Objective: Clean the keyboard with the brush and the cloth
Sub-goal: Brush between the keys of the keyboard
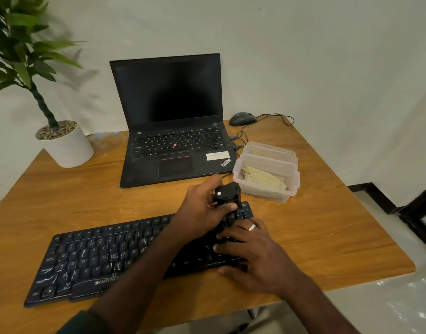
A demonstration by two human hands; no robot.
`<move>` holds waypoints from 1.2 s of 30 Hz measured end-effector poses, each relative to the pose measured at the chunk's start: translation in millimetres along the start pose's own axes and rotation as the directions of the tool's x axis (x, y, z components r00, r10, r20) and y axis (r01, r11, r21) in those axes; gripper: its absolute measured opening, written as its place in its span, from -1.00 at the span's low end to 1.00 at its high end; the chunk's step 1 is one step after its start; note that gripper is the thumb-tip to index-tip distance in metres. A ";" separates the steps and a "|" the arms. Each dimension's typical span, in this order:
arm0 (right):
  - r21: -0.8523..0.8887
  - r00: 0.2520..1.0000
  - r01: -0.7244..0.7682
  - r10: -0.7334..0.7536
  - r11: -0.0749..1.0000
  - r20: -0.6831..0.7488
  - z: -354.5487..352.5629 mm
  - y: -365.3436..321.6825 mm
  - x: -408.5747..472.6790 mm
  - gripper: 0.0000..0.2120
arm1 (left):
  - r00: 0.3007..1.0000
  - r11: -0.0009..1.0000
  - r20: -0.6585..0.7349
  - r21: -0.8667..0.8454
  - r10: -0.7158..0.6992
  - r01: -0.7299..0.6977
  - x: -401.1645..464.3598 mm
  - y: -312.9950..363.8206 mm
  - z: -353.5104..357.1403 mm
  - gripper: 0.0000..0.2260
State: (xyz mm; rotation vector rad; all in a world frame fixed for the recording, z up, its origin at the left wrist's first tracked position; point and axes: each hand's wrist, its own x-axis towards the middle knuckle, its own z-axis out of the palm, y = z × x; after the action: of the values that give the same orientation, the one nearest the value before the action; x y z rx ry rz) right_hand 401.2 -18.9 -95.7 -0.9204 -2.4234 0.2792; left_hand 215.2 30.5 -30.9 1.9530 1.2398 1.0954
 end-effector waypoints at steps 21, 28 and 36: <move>-0.027 1.000 0.020 -0.020 0.999 0.022 -1.7 -1.0 -2.1 -0.67 | 0.997 0.946 0.038 -0.316 -0.061 0.070 -4.1 -4.7 -0.1 -0.76; -0.023 1.000 0.008 -0.007 1.000 0.007 -1.7 -0.4 -2.4 -0.68 | 0.999 0.995 -0.004 -0.096 0.041 -0.041 2.3 -6.2 14.4 -0.75; -0.039 1.000 0.020 -0.020 0.999 0.001 0.0 1.6 -2.3 -0.68 | 0.998 0.967 0.054 -0.254 -0.009 0.023 -2.1 -3.5 18.0 -0.77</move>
State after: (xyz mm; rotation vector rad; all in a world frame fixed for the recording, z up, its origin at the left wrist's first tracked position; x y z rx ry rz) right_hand 403.5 -19.1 -97.2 -0.9124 -2.4455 0.2257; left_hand 228.8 29.3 -43.4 1.7629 1.0299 1.1274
